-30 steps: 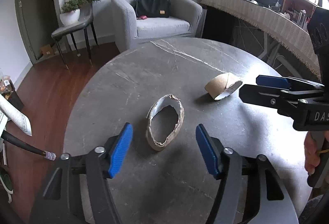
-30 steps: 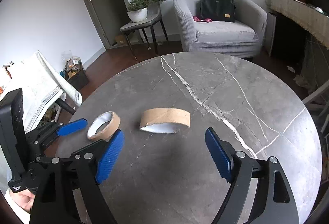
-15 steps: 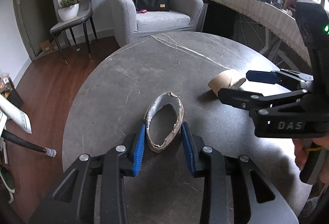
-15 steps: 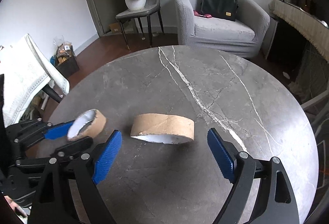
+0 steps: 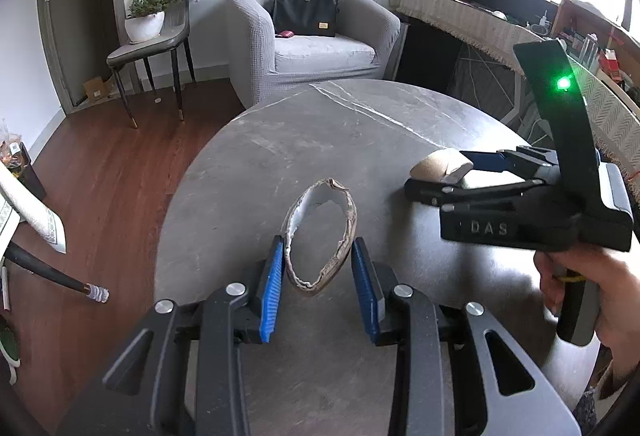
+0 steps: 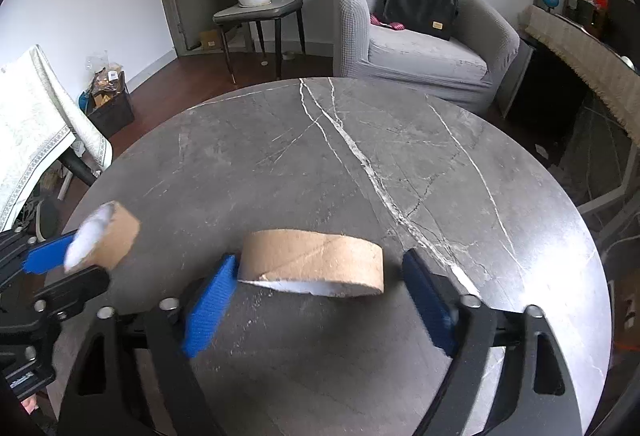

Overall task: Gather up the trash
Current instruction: 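Grasp the wide brown tape roll with the right tool while the left tool holds its roll, then drop the torn roll into the green bin with the left tool while the right tool drops its roll in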

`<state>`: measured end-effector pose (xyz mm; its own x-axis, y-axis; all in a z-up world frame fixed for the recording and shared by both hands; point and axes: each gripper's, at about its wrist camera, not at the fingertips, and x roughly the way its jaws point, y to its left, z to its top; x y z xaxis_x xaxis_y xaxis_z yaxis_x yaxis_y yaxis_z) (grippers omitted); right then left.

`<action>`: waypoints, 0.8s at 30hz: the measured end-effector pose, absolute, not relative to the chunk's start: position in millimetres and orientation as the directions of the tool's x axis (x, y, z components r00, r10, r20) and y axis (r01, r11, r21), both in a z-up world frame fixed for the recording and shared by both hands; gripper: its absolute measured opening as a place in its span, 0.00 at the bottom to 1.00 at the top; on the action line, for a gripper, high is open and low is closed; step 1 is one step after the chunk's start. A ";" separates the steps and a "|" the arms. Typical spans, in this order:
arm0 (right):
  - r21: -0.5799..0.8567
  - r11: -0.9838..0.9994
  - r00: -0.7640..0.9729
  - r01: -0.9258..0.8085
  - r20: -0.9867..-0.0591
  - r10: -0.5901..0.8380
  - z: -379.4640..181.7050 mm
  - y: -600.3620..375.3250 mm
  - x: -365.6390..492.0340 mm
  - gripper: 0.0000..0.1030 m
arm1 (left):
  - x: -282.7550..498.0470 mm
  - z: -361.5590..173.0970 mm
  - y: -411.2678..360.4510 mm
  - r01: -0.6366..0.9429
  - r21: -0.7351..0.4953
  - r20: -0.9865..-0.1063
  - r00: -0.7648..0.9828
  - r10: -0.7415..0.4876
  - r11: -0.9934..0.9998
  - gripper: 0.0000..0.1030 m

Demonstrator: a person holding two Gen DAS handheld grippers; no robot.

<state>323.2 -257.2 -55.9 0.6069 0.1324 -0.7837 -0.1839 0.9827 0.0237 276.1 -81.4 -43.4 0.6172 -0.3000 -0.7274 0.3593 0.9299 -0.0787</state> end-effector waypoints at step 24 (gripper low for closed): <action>0.054 0.956 0.642 -0.287 -0.731 0.234 -6.6 -200.6 280.3 0.66 | 219.8 -30.7 3.4 0.204 -0.113 -0.701 0.677 -0.223 0.973 0.35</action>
